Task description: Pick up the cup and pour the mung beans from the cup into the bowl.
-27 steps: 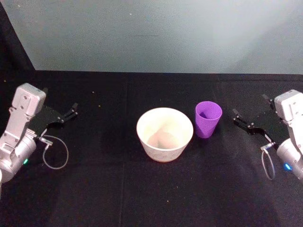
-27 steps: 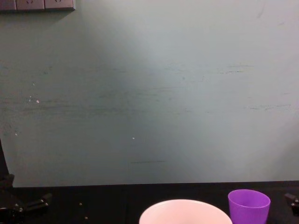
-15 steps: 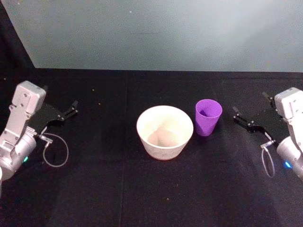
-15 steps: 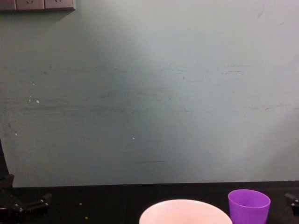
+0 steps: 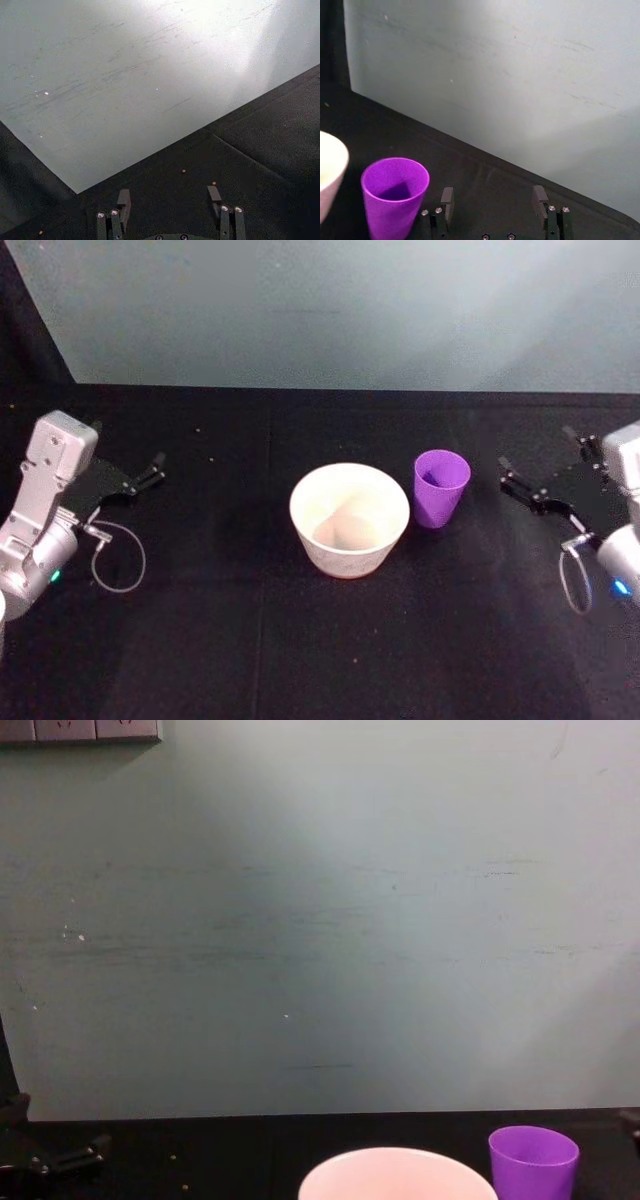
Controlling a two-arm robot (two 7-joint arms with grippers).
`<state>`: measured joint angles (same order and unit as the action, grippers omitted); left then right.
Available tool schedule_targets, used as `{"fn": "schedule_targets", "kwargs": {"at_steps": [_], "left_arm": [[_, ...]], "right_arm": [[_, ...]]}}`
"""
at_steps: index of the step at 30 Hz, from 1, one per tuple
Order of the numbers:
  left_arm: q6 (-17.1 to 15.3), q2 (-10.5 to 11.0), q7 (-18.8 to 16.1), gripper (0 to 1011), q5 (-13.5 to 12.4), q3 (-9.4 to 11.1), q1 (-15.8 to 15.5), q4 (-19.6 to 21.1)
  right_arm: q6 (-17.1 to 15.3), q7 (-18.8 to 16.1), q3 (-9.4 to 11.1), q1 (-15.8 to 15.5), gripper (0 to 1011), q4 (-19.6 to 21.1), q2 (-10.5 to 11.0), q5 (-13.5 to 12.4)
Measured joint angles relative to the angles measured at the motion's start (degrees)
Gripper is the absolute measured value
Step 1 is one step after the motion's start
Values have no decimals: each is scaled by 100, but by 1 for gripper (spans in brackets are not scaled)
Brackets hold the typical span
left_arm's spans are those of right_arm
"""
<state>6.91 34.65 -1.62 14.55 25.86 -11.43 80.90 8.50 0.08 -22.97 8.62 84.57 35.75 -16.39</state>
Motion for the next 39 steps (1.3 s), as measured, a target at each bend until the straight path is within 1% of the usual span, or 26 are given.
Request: {"fn": "schedule_targets", "kwargs": {"at_steps": [1, 2, 5, 6, 7, 8, 9, 10, 11, 13, 14, 16, 17, 18, 19, 23, 27, 30, 36, 39], "left_arm": [[0, 0, 0, 1000, 0, 0, 0, 0], [0, 0, 0, 1000, 0, 0, 0, 0], [0, 0, 0, 1000, 0, 0, 0, 0], [0, 0, 0, 1000, 0, 0, 0, 0], [0, 0, 0, 1000, 0, 0, 0, 0], [0, 0, 0, 1000, 0, 0, 0, 0], [0, 0, 0, 1000, 0, 0, 0, 0], [0, 0, 0, 1000, 0, 0, 0, 0], [0, 0, 0, 1000, -1, 0, 0, 0], [0, 0, 0, 1000, 0, 0, 0, 0], [0, 0, 0, 1000, -1, 0, 0, 0], [0, 0, 0, 1000, 0, 0, 0, 0], [0, 0, 0, 1000, 0, 0, 0, 0], [0, 0, 0, 1000, 0, 0, 0, 0], [0, 0, 0, 1000, 0, 0, 0, 0], [0, 0, 0, 1000, 0, 0, 0, 0], [0, 0, 0, 1000, 0, 0, 0, 0], [0, 0, 0, 1000, 0, 0, 0, 0], [0, 0, 0, 1000, 0, 0, 0, 0], [0, 0, 0, 1000, 0, 0, 0, 0]], "right_arm": [[0, 0, 0, 0, 1003, 0, 0, 0], [62, -58, 87, -139, 1003, 106, 49, -97], [176, -166, 206, -356, 1003, 254, 132, -254], [262, -256, 277, -510, 1003, 332, 182, -362], [313, -309, 306, -580, 1003, 358, 201, -415], [422, -447, 353, -707, 1003, 371, 231, -532], [484, -526, 365, -749, 1003, 365, 238, -586], [595, -683, 372, -814, 1003, 308, 243, -662], [595, -683, 372, -814, 1003, 308, 243, -662], [753, -879, 354, -842, 1003, 191, 215, -715], [851, -990, 324, -838, 1003, 63, 161, -733], [961, -1127, 294, -806, 1003, -66, 91, -767], [1076, -1260, 264, -762, 1003, -204, 20, -800], [1076, -1260, 264, -762, 1003, -204, 20, -800], [1170, -1377, 231, -703, 1003, -333, -57, -810], [1258, -1556, 176, -569, 1003, -561, -223, -816], [1242, -1727, 112, -364, 1003, -769, -410, -814], [1177, -1790, 86, -266, 1003, -844, -495, -806], [944, -1964, 42, 47, 1003, -1087, -749, -803], [880, -2009, 38, 136, 1003, -1174, -831, -808]]}}
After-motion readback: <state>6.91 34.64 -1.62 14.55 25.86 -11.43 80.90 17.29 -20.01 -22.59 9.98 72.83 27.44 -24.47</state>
